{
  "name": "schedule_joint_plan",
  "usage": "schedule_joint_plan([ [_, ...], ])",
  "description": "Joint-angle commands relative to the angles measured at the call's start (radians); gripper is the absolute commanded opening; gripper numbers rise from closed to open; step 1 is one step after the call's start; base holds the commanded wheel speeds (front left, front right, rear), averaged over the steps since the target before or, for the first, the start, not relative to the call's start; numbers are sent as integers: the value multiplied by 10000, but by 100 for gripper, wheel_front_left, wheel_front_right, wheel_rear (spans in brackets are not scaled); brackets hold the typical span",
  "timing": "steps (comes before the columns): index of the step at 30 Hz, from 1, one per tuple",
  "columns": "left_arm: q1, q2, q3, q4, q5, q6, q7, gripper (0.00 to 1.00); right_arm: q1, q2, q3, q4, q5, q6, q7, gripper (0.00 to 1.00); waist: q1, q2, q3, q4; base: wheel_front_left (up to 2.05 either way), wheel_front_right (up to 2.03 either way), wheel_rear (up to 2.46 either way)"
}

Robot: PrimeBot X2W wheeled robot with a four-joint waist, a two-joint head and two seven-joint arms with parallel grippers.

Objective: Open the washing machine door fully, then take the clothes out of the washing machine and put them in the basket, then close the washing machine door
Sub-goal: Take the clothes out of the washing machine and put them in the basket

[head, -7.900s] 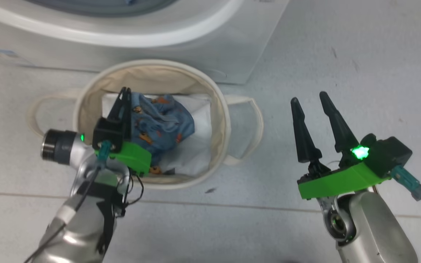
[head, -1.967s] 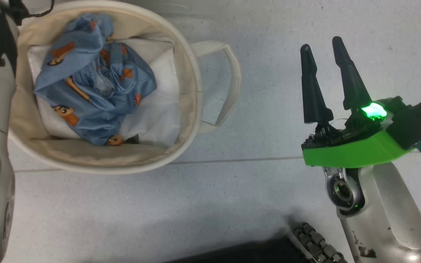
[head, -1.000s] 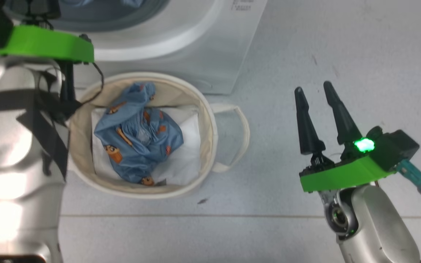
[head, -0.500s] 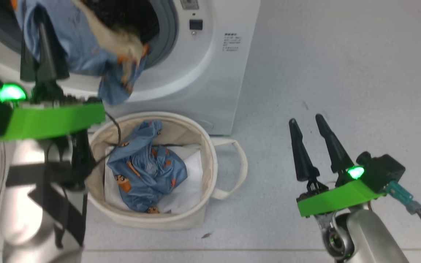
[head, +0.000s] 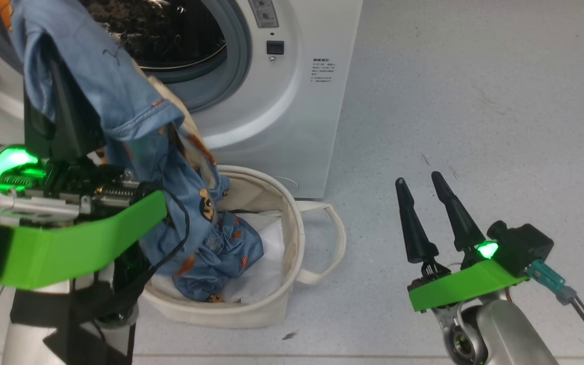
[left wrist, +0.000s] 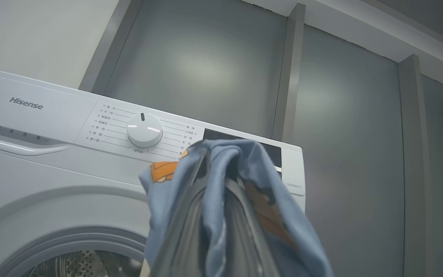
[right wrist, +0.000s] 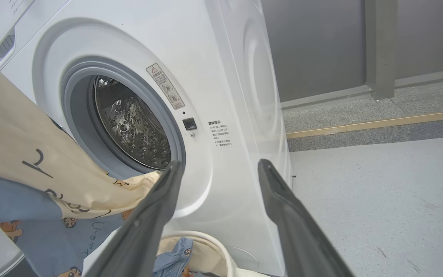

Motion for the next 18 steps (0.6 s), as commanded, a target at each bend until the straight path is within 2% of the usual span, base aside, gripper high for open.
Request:
schedule_joint_plan([
  [1,-89,126,251,-505,75,93,-41,0,9,53,251,-297,-58,6,-48,100,1,-1,9,14,0,0,0],
  [7,-118,100,314,-1219,41,266,-42,0,-38,53,221,-313,-52,6,-48,100,1,-1,105,48,0,0,0],
  [18,-494,66,531,-2488,182,250,-43,0,-222,53,197,-323,33,6,-48,100,1,-1,323,-8,0,0,0],
])
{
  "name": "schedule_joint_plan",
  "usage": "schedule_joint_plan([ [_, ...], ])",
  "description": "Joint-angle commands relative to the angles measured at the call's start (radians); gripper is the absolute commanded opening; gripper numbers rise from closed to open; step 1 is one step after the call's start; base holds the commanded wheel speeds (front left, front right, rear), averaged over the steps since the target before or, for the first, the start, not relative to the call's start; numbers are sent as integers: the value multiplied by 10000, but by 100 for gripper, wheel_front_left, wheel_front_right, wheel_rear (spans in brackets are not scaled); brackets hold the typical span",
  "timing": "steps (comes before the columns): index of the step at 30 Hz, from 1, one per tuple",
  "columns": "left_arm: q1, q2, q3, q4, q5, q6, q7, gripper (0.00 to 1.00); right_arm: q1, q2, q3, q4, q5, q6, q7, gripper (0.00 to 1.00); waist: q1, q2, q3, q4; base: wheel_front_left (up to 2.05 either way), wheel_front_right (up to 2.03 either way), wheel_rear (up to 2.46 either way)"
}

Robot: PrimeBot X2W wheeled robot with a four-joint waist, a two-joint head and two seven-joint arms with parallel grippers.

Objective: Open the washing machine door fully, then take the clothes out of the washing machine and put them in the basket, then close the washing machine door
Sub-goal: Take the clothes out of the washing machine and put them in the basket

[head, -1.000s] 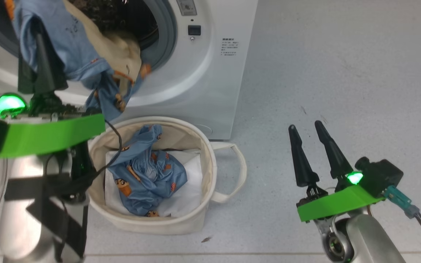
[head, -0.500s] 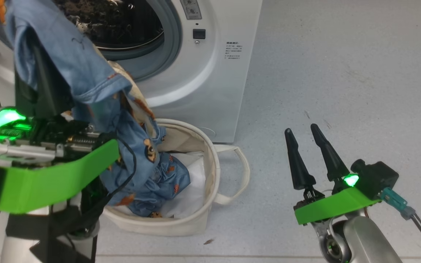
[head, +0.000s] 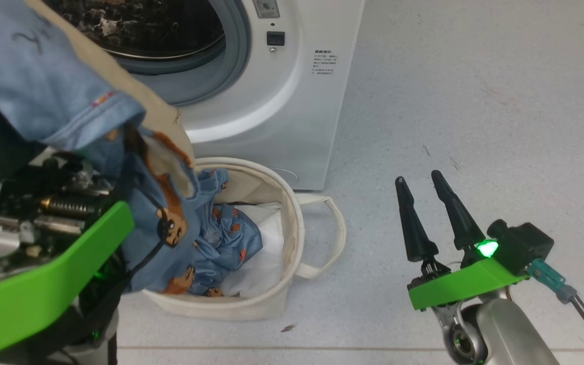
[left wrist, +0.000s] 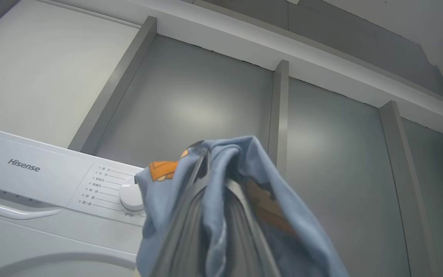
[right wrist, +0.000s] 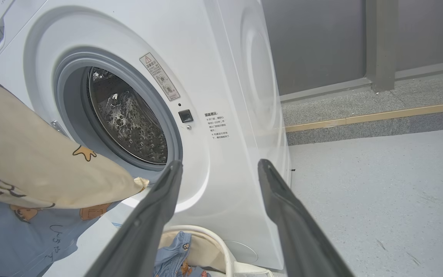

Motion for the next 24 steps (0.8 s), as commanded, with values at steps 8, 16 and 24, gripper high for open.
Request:
schedule_joint_plan([
  [8,-100,103,72,685,257,-142,-31,0,-241,53,154,-324,82,6,-48,100,1,-1,133,-98,0,0,0],
  [16,-128,101,152,2131,465,-289,-32,0,-328,53,114,-406,131,6,-48,100,1,-1,488,-263,0,0,0],
  [24,8,227,405,4171,997,-520,-32,0,-511,53,129,-538,205,6,-48,100,1,-1,1061,-399,0,0,0],
])
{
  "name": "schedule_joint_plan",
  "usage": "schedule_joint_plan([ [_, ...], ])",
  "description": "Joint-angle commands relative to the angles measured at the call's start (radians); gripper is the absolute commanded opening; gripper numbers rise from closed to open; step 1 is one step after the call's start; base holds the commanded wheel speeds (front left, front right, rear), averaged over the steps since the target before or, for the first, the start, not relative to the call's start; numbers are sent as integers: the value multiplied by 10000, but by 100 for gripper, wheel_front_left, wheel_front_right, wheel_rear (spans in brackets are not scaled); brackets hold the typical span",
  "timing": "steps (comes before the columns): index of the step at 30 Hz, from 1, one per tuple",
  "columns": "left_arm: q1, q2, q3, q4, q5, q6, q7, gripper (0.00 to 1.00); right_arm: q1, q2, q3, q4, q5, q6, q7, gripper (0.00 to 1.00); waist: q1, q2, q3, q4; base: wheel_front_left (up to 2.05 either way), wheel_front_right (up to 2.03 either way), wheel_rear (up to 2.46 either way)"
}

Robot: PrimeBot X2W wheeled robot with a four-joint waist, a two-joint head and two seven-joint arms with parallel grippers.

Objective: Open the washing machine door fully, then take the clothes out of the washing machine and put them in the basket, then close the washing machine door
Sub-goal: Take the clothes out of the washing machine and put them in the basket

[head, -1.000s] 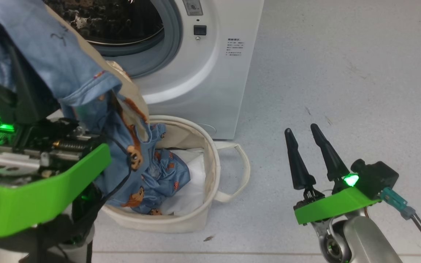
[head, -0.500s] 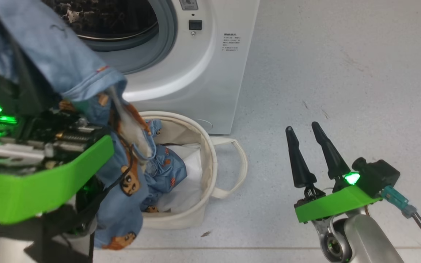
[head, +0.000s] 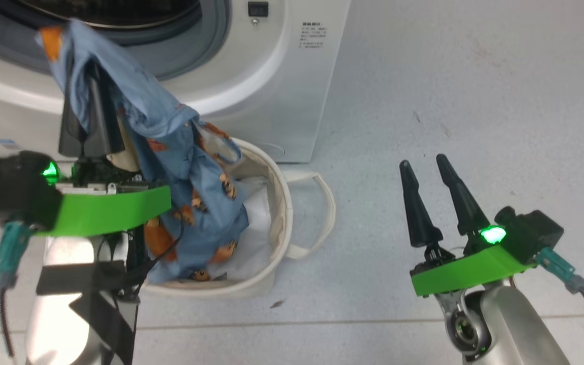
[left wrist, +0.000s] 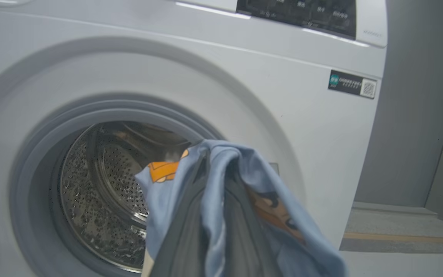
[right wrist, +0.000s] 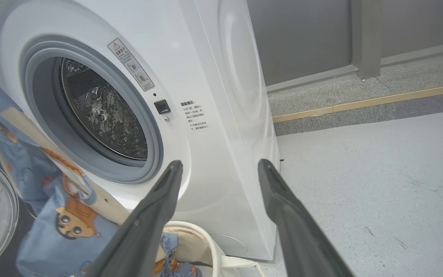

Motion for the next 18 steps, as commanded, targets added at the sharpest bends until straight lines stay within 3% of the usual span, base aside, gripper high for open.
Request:
schedule_joint_plan([
  [1,-16,219,354,-99,117,-31,30,0,-245,51,192,-371,59,6,-48,100,0,-1,189,-40,0,0,0],
  [9,-429,479,889,3419,699,-70,30,0,-583,51,183,-528,22,6,-48,100,0,-1,1060,-249,0,0,0],
  [18,-1100,609,456,5829,1501,-294,30,0,-865,51,82,-778,-9,6,-48,100,0,-1,2276,-522,0,0,0],
])
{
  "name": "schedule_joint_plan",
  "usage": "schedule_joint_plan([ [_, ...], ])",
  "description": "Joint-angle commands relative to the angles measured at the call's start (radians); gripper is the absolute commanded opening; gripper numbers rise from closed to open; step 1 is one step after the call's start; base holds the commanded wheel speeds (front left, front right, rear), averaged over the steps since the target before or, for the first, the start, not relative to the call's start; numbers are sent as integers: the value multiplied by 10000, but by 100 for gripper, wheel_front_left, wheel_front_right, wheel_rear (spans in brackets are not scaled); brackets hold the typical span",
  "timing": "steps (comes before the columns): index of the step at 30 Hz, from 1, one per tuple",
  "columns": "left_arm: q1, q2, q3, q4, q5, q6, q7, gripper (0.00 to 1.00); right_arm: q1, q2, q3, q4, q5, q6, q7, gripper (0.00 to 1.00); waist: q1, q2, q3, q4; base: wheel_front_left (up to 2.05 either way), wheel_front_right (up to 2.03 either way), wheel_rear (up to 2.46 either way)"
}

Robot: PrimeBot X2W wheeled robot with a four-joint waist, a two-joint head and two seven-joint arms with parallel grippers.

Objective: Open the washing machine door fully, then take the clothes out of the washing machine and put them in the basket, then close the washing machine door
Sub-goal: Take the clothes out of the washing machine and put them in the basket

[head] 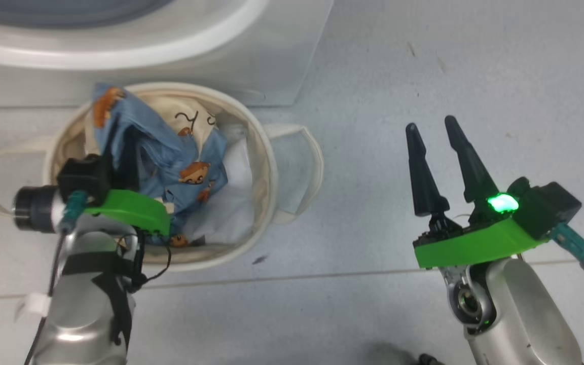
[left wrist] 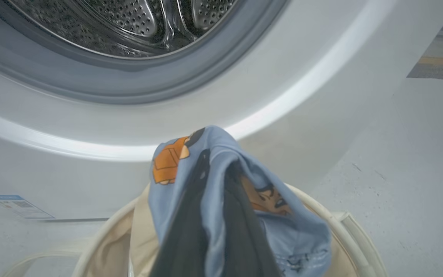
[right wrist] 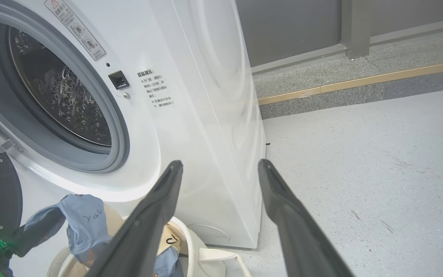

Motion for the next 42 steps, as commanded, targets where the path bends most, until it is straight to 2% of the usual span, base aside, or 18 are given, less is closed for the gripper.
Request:
schedule_joint_plan([
  [1,-222,325,35,170,246,-26,24,0,-152,51,147,-421,-23,6,-48,100,0,-1,519,-144,0,0,0],
  [11,-1182,337,-617,2841,705,354,24,0,-487,51,-13,-653,-200,6,-48,100,0,-1,1509,-187,0,0,0],
  [17,-1323,297,-683,3001,572,546,24,0,-497,51,-47,-618,-236,6,-48,100,0,-1,1427,-72,0,0,0],
  [18,-1287,299,-689,2997,547,564,24,4,-490,51,-30,-595,-236,6,-48,100,0,-1,1361,-47,0,0,0],
  [19,-1236,310,-688,2999,523,586,24,13,-485,51,-13,-569,-243,6,-48,100,0,-1,1283,-23,0,0,0],
  [20,-1236,310,-688,2999,523,586,24,13,-485,51,-13,-569,-243,6,-48,100,0,-1,1283,-23,0,0,0],
  [21,-1170,325,-698,3006,515,616,24,61,-476,51,1,-550,-241,6,-48,100,0,-1,1191,3,0,0,0],
  [22,-1100,337,-713,2987,513,652,24,100,-460,51,9,-533,-242,6,-48,100,0,-1,1096,36,0,0,0],
  [27,-624,334,-737,2884,369,614,24,100,-337,51,32,-397,-253,6,-48,100,0,-1,488,291,0,0,0],
  [32,23,370,-746,2152,277,633,24,100,-163,51,153,-229,-254,6,-48,100,0,-1,-280,622,0,0,0],
  [42,1694,91,-172,-1287,-455,438,24,100,277,51,216,-10,-293,6,-48,100,0,-1,-1730,1308,0,0,0],
])
